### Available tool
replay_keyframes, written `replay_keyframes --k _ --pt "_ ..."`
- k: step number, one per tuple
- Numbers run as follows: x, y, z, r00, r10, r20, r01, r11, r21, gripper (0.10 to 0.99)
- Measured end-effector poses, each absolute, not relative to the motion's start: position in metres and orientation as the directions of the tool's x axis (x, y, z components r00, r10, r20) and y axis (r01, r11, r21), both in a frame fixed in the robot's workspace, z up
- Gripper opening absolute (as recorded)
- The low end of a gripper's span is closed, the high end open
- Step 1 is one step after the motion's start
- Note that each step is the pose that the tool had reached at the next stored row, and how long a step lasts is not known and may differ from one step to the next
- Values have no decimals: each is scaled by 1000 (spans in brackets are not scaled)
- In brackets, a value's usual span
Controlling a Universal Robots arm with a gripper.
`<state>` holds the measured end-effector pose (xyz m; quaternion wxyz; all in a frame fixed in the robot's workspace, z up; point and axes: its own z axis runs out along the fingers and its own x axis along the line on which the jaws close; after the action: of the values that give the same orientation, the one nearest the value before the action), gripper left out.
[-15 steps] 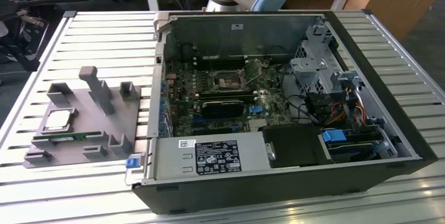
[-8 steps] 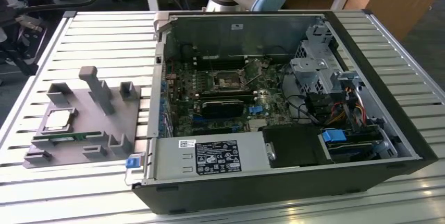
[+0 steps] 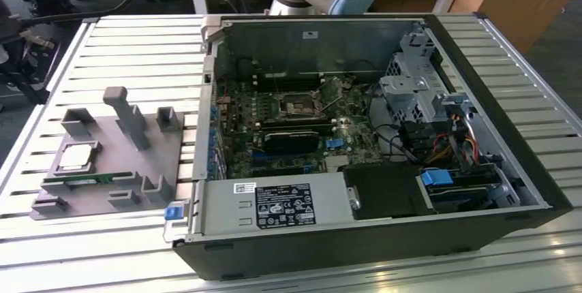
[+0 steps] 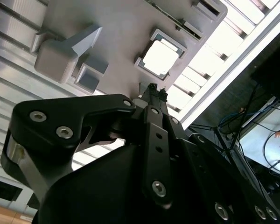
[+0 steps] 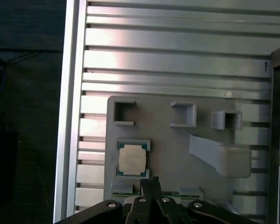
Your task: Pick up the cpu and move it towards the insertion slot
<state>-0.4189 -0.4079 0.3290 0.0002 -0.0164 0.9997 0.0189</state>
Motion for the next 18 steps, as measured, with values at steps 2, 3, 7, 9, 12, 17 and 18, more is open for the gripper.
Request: replay_keyframes --k 2,3,7,9,12,17,18 --pt "-420 -409 327 -999 -33 -1 -33 999 38 169" --pt "-420 -409 326 -999 -33 -1 -33 999 38 231" --pt "-421 -410 323 -999 -33 -1 -33 999 38 353" --pt "-422 -410 322 -999 -33 -1 -33 999 38 467" --pt "-423 -411 319 -999 -33 -1 -34 999 38 584" --pt "-424 -413 312 -999 -34 -1 -34 999 38 698" --pt "-424 -413 310 -999 -34 -1 -34 999 38 761"
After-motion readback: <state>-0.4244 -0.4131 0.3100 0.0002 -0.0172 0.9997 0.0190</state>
